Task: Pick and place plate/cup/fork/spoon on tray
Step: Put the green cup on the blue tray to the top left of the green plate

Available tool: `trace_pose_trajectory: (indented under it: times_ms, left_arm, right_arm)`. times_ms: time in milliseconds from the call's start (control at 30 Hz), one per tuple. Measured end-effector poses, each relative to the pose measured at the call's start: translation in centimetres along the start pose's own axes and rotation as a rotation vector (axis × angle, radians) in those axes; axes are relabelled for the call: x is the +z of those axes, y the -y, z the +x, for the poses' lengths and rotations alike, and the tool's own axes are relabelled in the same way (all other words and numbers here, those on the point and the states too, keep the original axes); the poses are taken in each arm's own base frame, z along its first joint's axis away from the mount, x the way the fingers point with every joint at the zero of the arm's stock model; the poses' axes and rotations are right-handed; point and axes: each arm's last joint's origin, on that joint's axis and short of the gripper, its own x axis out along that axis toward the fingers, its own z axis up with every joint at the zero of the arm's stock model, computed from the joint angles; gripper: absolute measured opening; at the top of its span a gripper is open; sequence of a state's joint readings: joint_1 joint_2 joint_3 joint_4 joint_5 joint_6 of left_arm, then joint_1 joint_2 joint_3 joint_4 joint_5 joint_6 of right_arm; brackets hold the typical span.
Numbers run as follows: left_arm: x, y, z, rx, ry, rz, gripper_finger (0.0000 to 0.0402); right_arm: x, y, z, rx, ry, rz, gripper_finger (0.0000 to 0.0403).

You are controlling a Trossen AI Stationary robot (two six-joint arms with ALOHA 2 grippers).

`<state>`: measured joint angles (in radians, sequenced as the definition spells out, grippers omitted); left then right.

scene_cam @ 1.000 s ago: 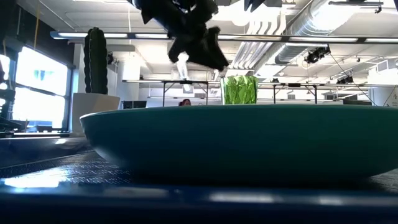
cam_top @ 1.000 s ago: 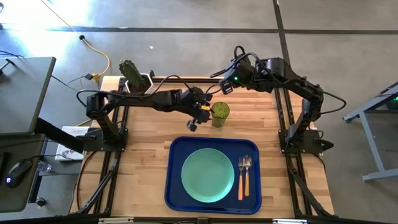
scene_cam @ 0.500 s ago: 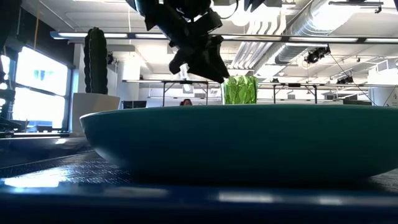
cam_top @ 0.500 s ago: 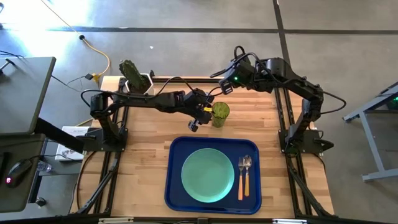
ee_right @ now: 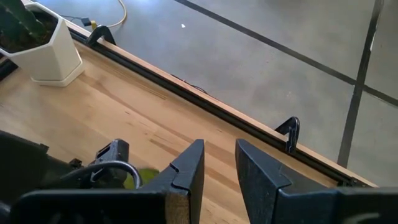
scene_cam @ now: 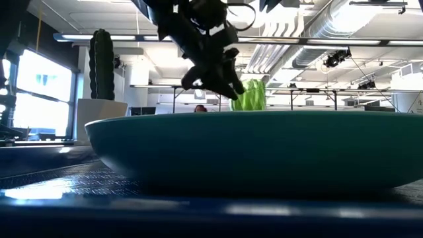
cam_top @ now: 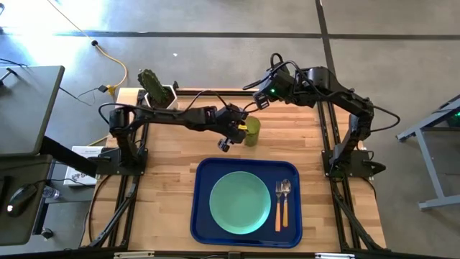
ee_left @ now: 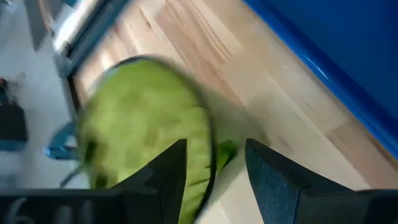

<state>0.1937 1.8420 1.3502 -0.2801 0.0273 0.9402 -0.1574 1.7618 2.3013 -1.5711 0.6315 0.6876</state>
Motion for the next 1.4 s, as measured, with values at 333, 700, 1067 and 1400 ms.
trace_pose_trajectory:
  times_ms: [333,700,1067,1400]
  left_arm:
    - [0.0,0.3,0.4,-0.004,-0.019,0.020,0.0090]
    - [-0.2,0.3,0.4,0.026,-0.073,0.000,0.0011]
    - [0.1,-0.1,-3.1,0.038,-0.122,-0.212,0.0006]
    - [0.8,0.7,-9.1,0.002,-0.164,-0.561,0.0006]
  right_arm:
    - [0.0,0.0,0.0,0.000,0.000,-0.015,0.0083]
    - [0.0,0.0,0.0,0.000,0.000,-0.020,0.0083]
    - [0.6,0.8,0.7,-0.028,-0.004,-0.063,0.0083]
    - [1.6,2.5,2.0,-0.042,-0.045,-0.097,0.0083]
